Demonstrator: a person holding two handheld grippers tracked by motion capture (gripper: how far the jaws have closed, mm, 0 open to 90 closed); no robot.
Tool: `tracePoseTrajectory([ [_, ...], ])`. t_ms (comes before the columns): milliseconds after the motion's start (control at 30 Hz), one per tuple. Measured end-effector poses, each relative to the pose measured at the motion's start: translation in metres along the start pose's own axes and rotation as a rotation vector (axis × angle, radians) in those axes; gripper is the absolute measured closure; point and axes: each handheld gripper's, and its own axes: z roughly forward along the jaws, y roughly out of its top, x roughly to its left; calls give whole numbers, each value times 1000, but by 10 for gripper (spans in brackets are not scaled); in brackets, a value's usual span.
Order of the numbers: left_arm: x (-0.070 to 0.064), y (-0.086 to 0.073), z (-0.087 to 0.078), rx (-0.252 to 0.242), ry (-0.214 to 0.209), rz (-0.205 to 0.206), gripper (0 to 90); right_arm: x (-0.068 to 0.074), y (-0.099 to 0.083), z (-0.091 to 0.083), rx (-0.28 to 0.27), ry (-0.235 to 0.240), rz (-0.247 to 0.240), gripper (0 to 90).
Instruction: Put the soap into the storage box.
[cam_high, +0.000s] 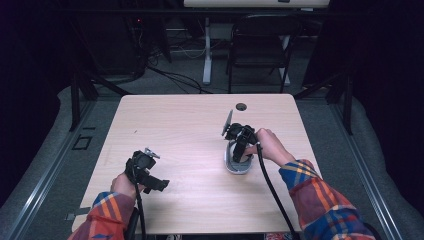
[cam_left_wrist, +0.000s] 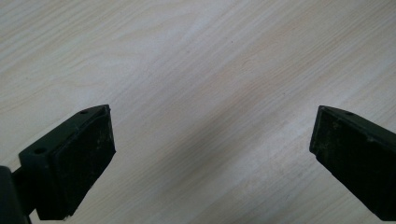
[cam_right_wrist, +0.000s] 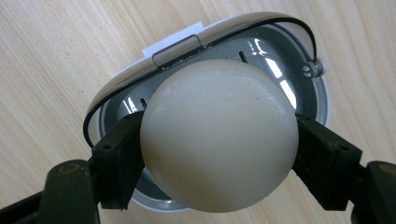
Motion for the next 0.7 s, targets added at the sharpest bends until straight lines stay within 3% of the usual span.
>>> tracePoseTrajectory([
  [400,0,0,0,0,1,0,0,-1,-3,8,23,-2,12,236],
  [700,0,0,0,5,3,0,0,-3,-10,3,-23,10,38,207],
])
